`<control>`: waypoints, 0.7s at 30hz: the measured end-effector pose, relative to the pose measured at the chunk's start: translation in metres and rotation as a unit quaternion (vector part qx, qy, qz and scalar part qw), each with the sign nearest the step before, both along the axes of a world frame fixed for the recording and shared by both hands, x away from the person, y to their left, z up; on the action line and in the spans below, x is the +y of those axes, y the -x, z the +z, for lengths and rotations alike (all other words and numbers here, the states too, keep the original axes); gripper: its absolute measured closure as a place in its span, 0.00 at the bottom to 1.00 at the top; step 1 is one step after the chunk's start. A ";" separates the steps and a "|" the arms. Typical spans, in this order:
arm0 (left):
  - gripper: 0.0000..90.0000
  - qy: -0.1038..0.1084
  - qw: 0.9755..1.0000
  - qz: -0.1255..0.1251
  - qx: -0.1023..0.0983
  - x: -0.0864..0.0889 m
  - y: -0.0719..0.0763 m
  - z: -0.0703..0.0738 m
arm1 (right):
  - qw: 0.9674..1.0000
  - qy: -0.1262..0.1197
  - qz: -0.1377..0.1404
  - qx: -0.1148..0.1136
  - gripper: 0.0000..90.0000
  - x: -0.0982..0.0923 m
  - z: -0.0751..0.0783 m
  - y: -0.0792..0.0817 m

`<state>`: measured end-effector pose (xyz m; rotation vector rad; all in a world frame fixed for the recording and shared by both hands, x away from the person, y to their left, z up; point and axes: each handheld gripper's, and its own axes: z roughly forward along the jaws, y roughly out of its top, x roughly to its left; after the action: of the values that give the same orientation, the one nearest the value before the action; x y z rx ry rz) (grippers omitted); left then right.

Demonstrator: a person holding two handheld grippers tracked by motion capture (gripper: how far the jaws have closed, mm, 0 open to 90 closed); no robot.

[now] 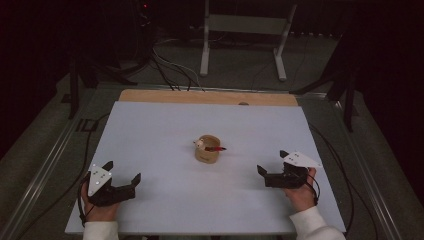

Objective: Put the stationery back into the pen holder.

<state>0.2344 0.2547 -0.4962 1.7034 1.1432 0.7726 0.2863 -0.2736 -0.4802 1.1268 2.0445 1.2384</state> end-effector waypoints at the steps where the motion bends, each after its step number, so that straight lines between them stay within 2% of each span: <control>1: 0.00 0.001 1.000 -0.001 -0.001 0.000 0.000 0.000 | 1.000 -0.003 -0.002 0.000 0.00 -0.003 -0.001 0.002; 12: 0.00 0.010 1.000 -0.010 -0.010 -0.001 0.001 0.004 | 0.999 -0.031 -0.036 -0.018 0.00 -0.030 -0.008 0.020; 21: 0.00 0.021 0.999 -0.016 -0.022 0.000 0.000 0.009 | 0.997 -0.041 -0.060 -0.024 0.00 -0.046 -0.012 0.030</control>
<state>0.2339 0.2551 -0.4870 1.6589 1.0916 0.7573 0.2560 -0.3194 -0.4924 1.2249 1.8777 1.2865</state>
